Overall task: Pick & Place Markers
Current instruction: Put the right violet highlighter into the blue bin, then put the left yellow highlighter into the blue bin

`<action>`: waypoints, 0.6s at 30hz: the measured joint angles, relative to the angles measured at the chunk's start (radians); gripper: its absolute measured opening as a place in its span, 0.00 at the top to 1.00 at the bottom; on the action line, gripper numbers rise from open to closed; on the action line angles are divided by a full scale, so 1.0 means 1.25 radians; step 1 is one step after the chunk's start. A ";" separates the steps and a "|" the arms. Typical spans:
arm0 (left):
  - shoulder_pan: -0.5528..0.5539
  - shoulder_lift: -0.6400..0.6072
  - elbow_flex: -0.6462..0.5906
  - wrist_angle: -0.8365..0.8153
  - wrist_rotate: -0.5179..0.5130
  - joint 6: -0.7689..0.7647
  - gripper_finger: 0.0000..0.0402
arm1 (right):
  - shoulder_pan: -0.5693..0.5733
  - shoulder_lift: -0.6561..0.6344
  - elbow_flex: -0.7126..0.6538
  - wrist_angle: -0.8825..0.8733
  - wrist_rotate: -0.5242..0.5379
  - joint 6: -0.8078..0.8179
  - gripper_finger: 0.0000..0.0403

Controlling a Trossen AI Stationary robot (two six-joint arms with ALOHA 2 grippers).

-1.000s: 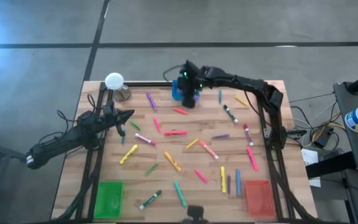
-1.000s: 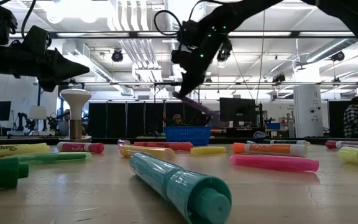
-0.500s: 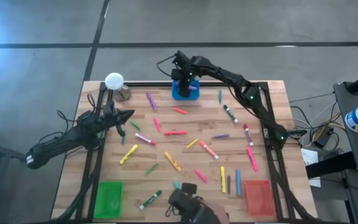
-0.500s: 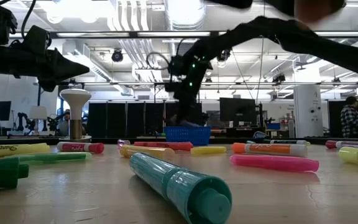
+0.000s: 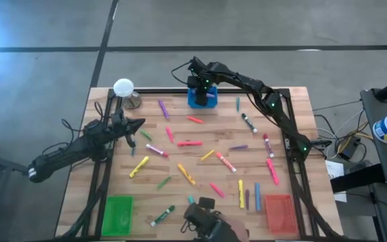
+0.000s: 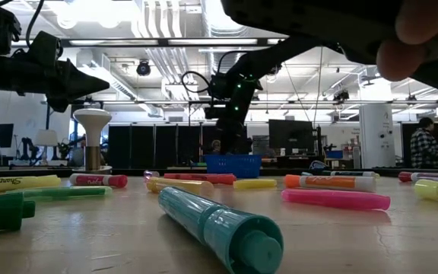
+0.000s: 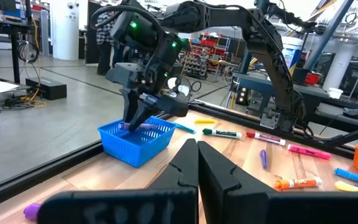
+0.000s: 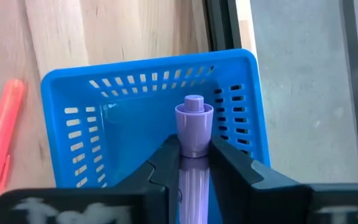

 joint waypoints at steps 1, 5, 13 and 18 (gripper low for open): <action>0.000 0.000 0.000 0.000 0.000 0.000 1.00 | 0.000 0.000 0.000 0.002 0.000 0.001 0.79; 0.000 0.000 0.000 0.000 0.000 0.000 1.00 | 0.000 0.000 0.000 0.003 0.000 0.005 0.73; 0.000 0.000 0.000 0.000 0.000 0.000 1.00 | 0.002 -0.002 0.013 -0.008 0.019 0.025 0.69; 0.000 0.000 0.000 0.000 0.001 0.000 1.00 | 0.011 -0.044 0.040 -0.007 0.029 0.050 0.80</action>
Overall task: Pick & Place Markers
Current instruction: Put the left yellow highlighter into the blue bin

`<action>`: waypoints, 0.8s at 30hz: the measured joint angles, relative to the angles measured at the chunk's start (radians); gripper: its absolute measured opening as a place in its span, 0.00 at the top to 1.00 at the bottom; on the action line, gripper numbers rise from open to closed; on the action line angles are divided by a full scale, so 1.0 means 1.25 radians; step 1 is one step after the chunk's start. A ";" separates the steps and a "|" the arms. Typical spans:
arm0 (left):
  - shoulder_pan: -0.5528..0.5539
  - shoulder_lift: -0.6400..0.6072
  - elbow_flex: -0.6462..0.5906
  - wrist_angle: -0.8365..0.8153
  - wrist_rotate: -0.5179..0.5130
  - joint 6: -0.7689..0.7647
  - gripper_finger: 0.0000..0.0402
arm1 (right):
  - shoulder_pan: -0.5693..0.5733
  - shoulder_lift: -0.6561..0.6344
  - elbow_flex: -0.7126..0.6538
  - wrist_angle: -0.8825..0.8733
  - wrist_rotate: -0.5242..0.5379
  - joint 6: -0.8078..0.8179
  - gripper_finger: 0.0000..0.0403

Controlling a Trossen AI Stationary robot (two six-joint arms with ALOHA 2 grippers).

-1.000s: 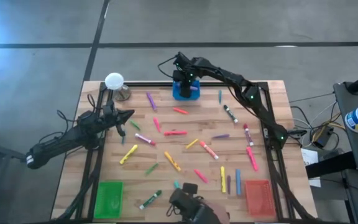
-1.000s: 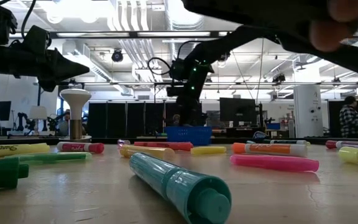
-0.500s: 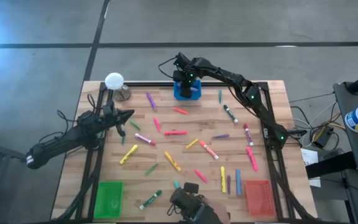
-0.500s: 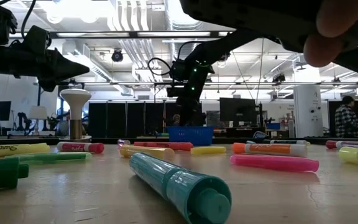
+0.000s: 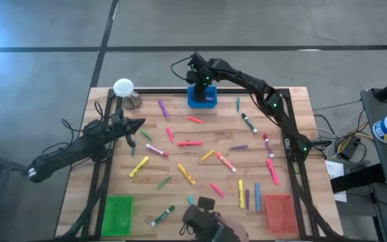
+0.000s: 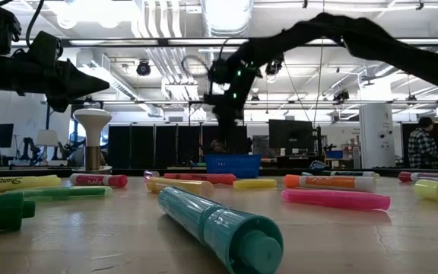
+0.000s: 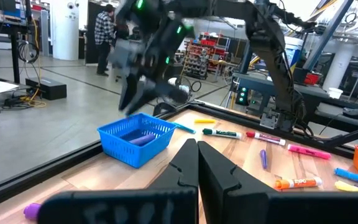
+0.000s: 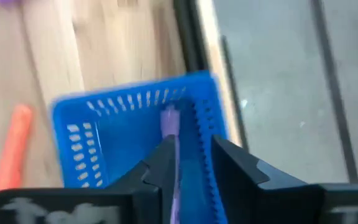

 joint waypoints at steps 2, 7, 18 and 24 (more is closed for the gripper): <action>0.000 0.000 0.000 0.000 0.000 0.000 1.00 | 0.004 -0.032 -0.004 0.003 -0.003 0.017 0.87; 0.000 0.000 0.000 0.000 0.000 0.000 1.00 | 0.011 -0.112 -0.090 0.047 -0.057 0.067 0.97; 0.000 0.001 0.000 0.000 0.001 0.000 1.00 | 0.029 -0.425 -0.760 0.764 -0.121 0.244 0.97; 0.000 0.001 0.000 0.000 0.001 0.000 1.00 | 0.045 -0.595 -1.103 1.217 -0.122 0.349 0.97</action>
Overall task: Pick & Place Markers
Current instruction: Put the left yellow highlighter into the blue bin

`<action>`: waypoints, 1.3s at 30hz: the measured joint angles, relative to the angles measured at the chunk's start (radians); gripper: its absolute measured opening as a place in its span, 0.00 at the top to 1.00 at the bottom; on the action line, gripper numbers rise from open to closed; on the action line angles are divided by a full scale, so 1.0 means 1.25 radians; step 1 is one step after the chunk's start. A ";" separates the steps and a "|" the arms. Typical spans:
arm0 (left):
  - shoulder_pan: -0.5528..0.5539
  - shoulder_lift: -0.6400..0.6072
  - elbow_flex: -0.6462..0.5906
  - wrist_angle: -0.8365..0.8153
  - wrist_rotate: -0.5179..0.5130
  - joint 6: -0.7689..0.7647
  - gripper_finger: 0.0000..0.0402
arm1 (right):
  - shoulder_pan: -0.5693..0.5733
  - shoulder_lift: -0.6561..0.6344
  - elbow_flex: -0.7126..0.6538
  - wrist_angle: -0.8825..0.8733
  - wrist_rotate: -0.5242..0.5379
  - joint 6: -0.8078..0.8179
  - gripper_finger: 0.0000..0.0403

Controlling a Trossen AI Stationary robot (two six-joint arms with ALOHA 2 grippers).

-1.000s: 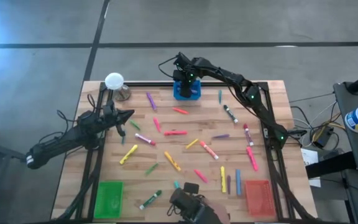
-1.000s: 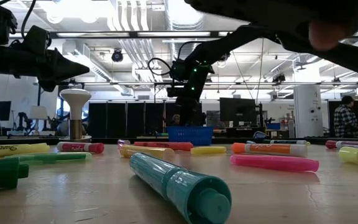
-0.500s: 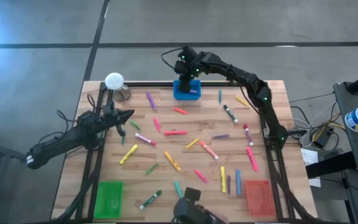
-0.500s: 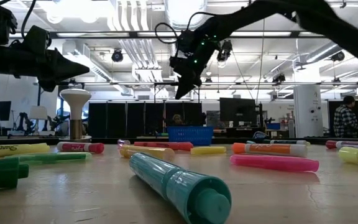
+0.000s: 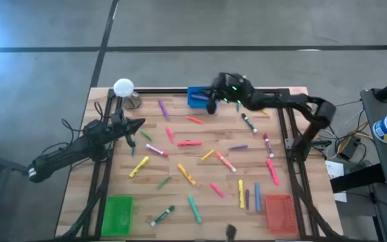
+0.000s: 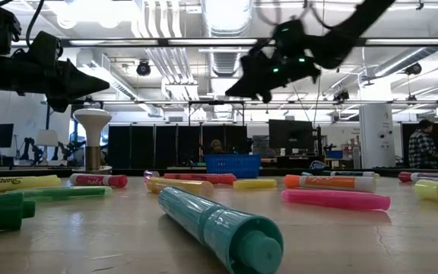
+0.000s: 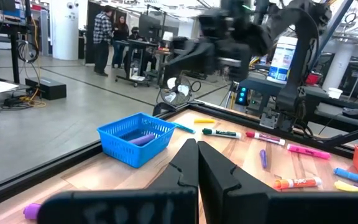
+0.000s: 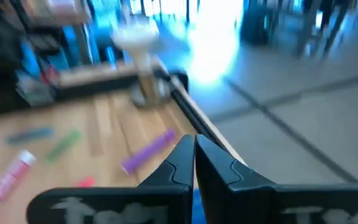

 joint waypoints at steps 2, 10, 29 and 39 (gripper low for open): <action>0.000 0.000 0.000 0.000 0.000 0.000 1.00 | 0.003 -0.047 -0.096 0.127 -0.001 0.031 0.97; 0.000 0.000 0.000 0.000 -0.001 0.000 1.00 | 0.007 -0.191 -0.338 0.345 -0.004 0.090 0.97; 0.000 0.003 0.000 0.000 -0.001 0.000 1.00 | 0.039 -0.342 -0.558 0.479 0.081 0.016 0.97; 0.000 0.003 0.000 0.000 -0.001 0.000 1.00 | 0.039 -0.336 -0.580 0.485 0.084 -0.027 0.97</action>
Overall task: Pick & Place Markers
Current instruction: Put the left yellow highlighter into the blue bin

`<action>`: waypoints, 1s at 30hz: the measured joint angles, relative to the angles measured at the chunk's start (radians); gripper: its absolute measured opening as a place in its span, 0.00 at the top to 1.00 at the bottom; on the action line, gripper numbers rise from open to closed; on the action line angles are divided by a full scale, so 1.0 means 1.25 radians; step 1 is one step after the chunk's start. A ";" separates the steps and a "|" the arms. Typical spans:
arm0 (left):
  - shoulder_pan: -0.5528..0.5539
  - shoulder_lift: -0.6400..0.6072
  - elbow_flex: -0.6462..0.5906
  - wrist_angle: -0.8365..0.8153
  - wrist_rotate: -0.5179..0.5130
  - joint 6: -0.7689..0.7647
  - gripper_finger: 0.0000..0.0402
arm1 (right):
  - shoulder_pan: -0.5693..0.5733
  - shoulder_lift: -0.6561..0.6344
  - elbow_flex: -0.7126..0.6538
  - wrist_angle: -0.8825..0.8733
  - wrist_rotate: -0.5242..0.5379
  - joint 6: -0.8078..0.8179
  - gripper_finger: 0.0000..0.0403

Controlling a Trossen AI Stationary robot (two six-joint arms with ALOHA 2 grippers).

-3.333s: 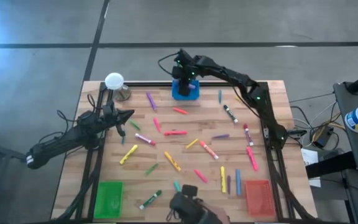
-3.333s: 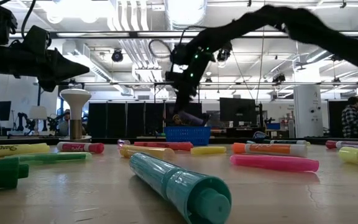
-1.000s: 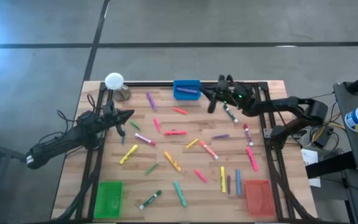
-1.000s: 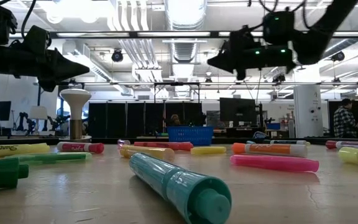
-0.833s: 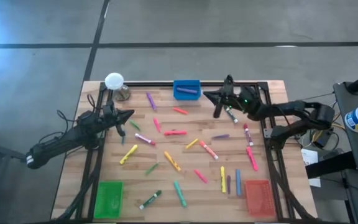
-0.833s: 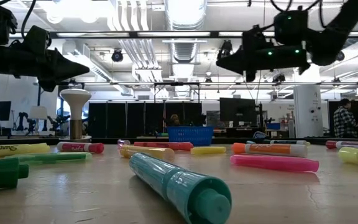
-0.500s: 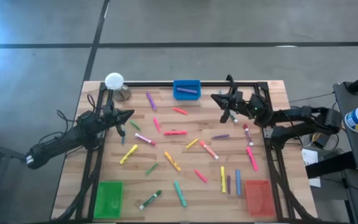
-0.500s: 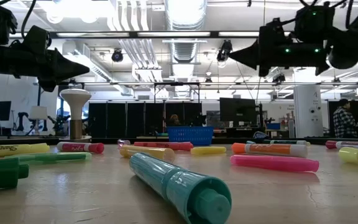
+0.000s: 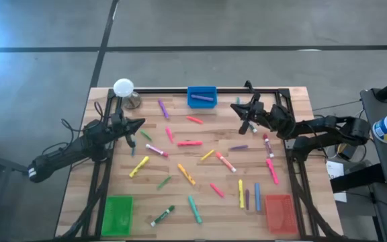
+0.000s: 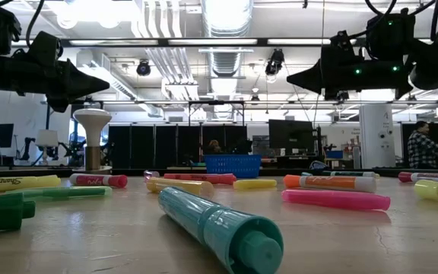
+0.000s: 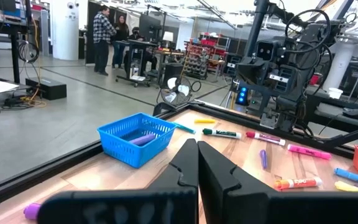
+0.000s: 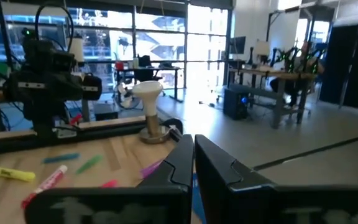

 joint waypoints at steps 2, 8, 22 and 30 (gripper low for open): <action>0.000 0.000 0.000 0.000 0.000 0.000 1.00 | 0.000 0.000 0.002 0.000 0.001 -0.014 0.97; 0.000 0.000 0.000 0.000 0.000 0.000 1.00 | -0.005 0.005 -0.001 0.068 0.006 -0.022 0.97; 0.000 0.000 0.000 0.000 0.000 0.000 1.00 | -0.029 -0.009 0.036 0.014 0.044 0.024 0.97; 0.000 0.000 0.000 0.000 0.000 0.000 1.00 | -0.015 -0.028 0.018 -0.069 0.038 0.044 0.97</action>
